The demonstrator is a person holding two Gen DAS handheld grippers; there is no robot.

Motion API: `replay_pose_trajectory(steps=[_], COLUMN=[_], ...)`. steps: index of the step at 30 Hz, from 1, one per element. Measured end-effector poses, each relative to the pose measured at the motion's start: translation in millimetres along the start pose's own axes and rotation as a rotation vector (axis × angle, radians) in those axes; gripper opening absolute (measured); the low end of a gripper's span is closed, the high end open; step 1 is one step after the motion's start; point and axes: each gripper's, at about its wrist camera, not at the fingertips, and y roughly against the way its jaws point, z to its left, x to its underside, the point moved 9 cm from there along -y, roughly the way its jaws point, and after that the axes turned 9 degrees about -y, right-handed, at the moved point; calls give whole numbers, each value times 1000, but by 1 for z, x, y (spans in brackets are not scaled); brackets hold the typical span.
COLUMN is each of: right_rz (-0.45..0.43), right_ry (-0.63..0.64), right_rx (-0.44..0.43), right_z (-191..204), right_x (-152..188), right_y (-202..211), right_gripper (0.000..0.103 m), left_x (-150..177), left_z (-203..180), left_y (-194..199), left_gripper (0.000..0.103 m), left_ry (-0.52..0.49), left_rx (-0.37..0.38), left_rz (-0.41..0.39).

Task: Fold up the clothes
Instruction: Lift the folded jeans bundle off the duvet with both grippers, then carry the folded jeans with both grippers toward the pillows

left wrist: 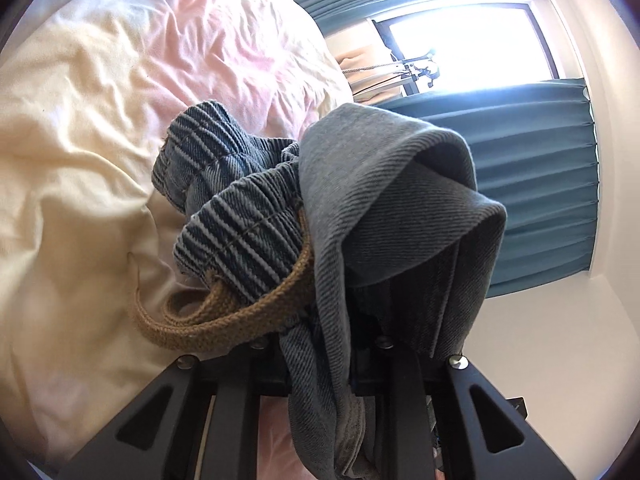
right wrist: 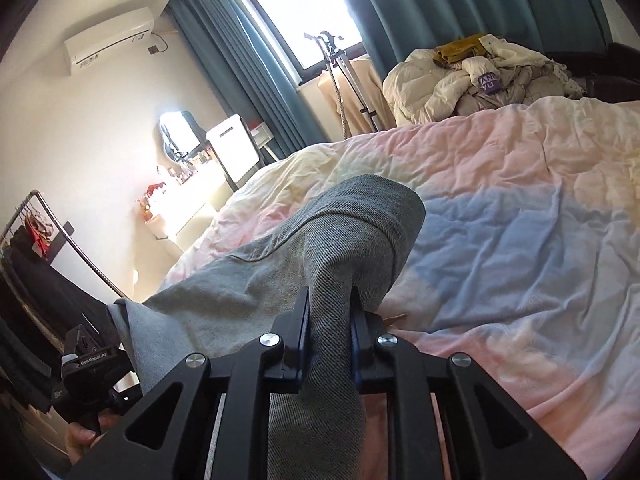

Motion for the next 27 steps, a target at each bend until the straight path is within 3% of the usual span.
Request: replay_pose_trajectory(steps=[8, 13, 21, 27], right_rz=[-83, -159, -286, -374], right_ry=[-28, -55, -108, -128], right_rx=[31, 64, 111, 193], right_z=[-22, -52, -109, -162], right_x=[-26, -46, -80, -101], right_y=[83, 144, 251, 331], right_gripper=[15, 15, 15, 15], left_x=[34, 124, 187, 274], left_z=[-77, -120, -228, -304], left_y=[-3, -8, -37, -62], left_gripper=[18, 18, 18, 18], left_ry=[-103, -181, -306, -395], left_rx=[40, 76, 156, 221], left_rz=[65, 115, 191, 272])
